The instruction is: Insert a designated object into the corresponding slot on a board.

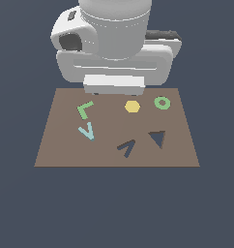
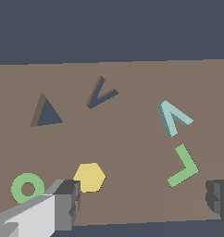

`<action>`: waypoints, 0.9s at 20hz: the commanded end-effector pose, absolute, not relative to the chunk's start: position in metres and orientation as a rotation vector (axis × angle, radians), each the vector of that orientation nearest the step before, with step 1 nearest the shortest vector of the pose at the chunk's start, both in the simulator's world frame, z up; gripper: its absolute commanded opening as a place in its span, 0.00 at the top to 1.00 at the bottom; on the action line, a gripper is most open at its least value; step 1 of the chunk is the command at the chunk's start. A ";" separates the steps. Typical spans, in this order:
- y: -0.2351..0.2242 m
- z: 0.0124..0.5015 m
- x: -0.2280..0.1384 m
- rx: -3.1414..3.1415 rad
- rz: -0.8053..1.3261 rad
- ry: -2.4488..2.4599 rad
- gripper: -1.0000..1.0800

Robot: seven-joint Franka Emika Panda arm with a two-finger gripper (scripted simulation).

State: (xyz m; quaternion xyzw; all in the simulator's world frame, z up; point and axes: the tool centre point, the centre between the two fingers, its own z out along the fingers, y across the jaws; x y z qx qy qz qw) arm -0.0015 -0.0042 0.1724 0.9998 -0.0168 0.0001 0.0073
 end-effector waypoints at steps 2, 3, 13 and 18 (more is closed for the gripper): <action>-0.004 0.172 -0.001 3.127 0.000 -0.051 0.04; -0.005 0.172 -0.001 3.127 0.000 -0.049 0.04; -0.016 0.158 0.001 3.128 0.001 0.065 0.04; -0.028 0.143 0.004 3.125 0.001 0.184 0.04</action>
